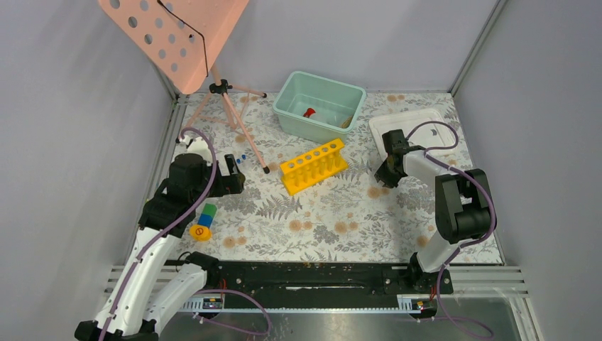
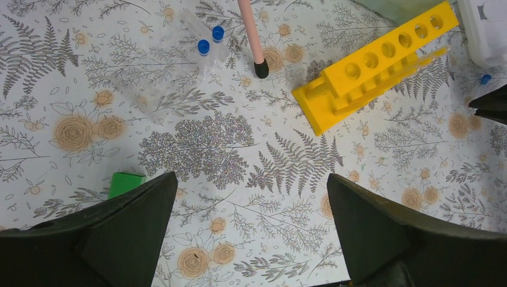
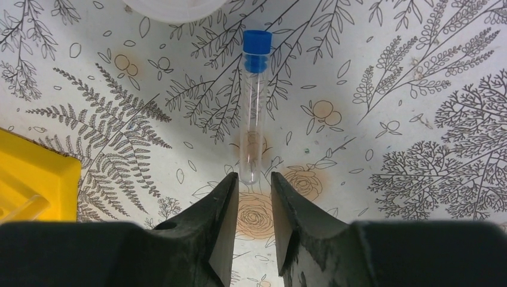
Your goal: Organize the chemistry lab equipment
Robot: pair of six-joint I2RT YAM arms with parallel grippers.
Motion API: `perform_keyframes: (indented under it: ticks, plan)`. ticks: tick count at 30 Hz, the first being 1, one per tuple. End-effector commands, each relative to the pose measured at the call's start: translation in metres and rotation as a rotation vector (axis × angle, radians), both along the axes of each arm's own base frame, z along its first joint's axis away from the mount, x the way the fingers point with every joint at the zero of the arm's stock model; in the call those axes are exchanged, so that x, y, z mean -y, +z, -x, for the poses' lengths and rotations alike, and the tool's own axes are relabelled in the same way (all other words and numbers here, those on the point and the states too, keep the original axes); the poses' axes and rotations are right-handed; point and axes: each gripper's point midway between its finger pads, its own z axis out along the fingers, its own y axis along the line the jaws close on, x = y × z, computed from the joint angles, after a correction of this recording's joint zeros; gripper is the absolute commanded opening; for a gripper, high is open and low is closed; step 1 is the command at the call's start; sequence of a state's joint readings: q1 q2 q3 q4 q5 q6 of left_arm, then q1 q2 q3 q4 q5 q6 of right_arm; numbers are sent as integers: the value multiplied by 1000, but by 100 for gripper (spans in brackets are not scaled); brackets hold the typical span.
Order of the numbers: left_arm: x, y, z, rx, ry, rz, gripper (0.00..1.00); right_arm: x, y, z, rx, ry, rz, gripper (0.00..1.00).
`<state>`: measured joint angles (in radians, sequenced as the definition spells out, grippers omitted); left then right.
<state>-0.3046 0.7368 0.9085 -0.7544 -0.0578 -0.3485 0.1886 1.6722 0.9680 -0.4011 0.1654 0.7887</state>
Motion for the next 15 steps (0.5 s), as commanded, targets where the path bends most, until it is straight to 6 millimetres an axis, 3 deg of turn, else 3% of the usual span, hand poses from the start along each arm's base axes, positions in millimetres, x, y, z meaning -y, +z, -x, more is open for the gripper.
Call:
perform_keyframes:
  ticks: [1,10,13,15]
  plan:
    - [-2,25,-6,86,21,22,99,1,8,-11,6,-55,5,34]
    - [-4,30,-3,110,30,26,99,0,9,-11,-30,-54,20,30]
    - [-4,31,-3,114,29,29,99,-3,6,-7,-37,-57,1,21]
    - [-3,31,-3,113,26,30,99,-4,6,-3,-41,-59,-5,21]
